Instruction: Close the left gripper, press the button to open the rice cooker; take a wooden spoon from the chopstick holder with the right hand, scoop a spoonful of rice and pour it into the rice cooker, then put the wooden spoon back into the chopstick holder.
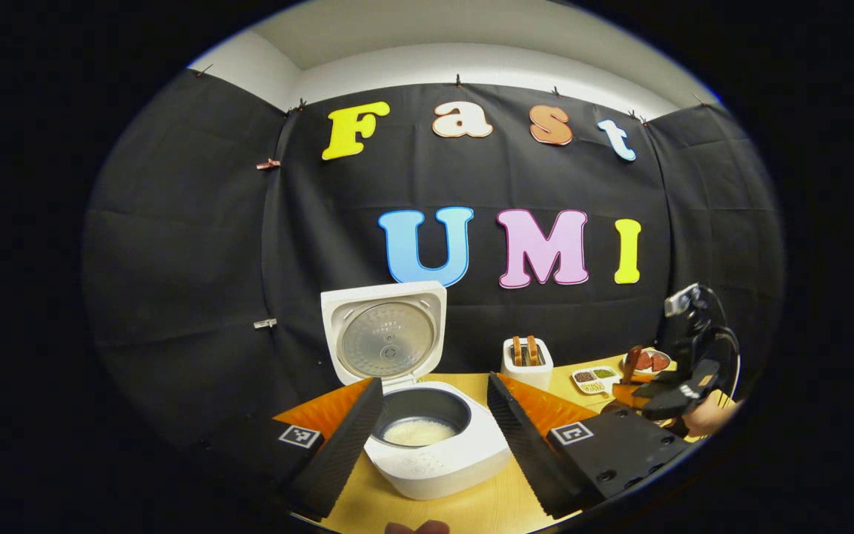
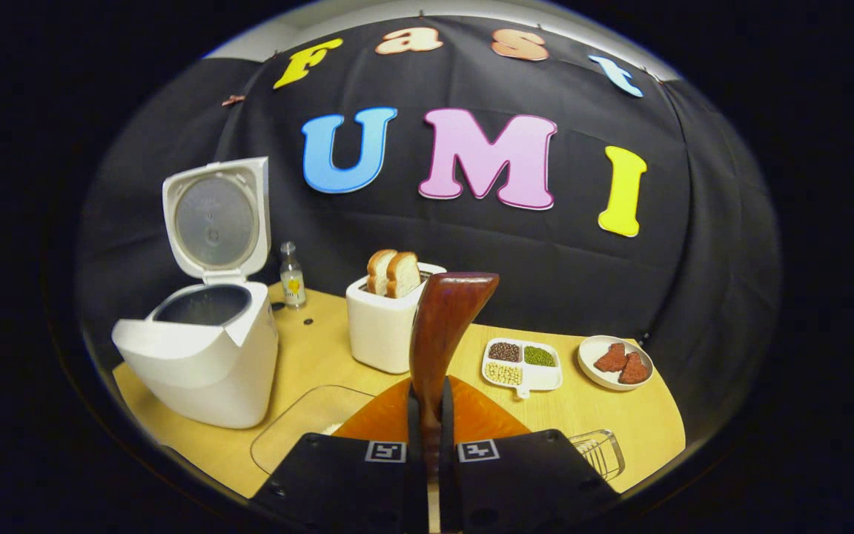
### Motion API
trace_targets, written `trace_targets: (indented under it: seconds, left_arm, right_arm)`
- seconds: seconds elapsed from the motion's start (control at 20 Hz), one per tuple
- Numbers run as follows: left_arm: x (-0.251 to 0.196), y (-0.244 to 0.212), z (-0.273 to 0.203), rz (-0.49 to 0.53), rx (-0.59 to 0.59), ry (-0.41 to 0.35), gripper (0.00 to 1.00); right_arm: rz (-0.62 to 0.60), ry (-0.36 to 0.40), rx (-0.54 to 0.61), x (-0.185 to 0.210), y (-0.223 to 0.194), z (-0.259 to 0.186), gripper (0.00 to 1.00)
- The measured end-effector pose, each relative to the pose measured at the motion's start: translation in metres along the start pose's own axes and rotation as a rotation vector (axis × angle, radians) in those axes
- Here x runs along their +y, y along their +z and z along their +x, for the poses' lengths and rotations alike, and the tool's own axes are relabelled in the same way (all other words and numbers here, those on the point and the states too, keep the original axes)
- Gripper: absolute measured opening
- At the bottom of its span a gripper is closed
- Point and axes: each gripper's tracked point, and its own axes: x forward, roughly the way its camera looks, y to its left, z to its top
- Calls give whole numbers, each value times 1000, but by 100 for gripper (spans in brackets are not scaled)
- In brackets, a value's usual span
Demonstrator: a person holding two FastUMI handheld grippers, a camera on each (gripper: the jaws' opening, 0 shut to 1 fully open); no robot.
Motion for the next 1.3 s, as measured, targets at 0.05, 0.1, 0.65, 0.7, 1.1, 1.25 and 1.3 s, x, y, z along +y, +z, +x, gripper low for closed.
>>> trace_targets:
  seconds: [0.05, 0.1, 0.65, 0.7, 1.1, 1.25, 1.3]
  left_arm:
    - [3, -1, 0, 3, 0, -7, 97]
    - [7, -2, -1, 13, 0, -13, 96]
    - [40, -20, -8, 11, 19, 7, 97]
    - [41, -19, -8, 9, 18, 10, 97]
    - [39, -8, -20, 8, -8, 26, 97]
    - [35, -6, -24, 8, -12, 25, 97]
    - [33, -6, -26, 1, -11, 23, 97]
  right_arm:
    - [-26, -7, 11, 6, -10, 7, 11]
    - [-47, -22, 20, 8, -19, 12, 11]
    - [602, -77, 156, 45, -56, 16, 11]
    - [676, -79, 165, 44, -58, 16, 11]
    - [1012, -94, 123, -1, -55, -13, 11]
    - [1138, -108, 71, -27, -45, -26, 11]
    - [1173, -114, 61, -35, -42, -30, 11]
